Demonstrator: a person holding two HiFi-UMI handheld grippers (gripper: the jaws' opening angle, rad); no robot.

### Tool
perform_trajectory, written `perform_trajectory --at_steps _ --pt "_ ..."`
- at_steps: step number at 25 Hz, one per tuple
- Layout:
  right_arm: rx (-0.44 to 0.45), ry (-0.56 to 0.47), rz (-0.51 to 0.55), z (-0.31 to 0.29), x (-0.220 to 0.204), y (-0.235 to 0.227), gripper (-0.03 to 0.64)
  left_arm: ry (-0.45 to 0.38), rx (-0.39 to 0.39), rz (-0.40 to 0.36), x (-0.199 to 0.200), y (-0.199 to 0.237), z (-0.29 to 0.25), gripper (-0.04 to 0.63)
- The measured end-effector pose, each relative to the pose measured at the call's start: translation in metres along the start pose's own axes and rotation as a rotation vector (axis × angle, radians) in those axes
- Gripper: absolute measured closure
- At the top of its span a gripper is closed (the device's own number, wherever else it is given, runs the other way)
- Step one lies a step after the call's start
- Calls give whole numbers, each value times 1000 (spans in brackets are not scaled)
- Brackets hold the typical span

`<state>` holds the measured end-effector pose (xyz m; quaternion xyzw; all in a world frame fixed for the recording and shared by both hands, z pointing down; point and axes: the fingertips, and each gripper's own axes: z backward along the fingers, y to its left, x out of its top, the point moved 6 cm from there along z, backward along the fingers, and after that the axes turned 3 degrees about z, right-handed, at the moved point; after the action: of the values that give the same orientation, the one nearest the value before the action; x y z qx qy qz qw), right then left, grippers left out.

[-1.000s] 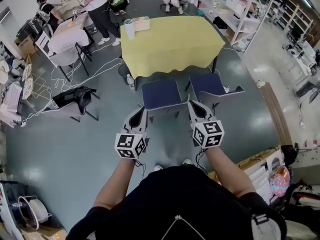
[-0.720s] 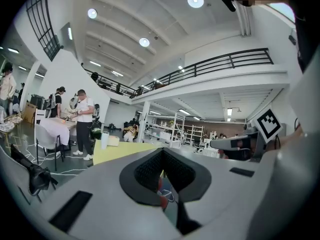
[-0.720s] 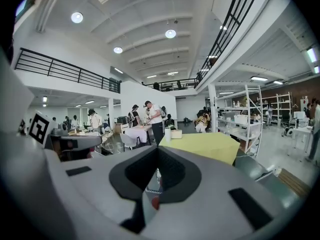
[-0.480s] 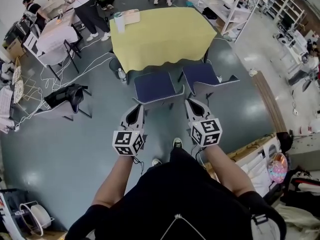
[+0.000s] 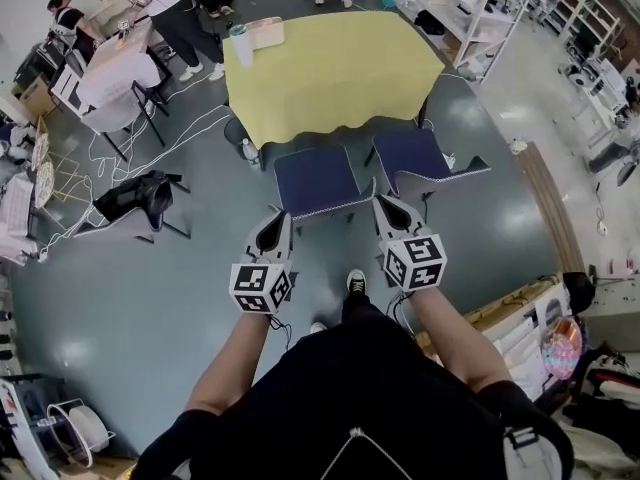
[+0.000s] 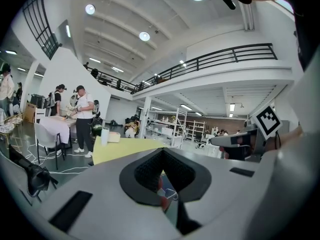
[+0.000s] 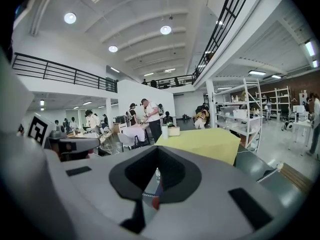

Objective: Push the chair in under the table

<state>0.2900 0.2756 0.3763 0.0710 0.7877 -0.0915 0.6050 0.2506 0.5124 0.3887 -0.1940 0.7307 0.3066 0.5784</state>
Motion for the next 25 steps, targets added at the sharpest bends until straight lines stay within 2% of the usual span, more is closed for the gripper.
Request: perform_trajectory --at_steps 9,16,25 --pt "81 7 -13 -72 14 -59 603 -1 67 -28 15 13 -76 586" --pt "166 30 -8 -127 23 -109 603 27 150 -36 15 20 -134 586" --pt "259 54 15 -180 22 -134 603 26 241 -41 15 39 -168 586"
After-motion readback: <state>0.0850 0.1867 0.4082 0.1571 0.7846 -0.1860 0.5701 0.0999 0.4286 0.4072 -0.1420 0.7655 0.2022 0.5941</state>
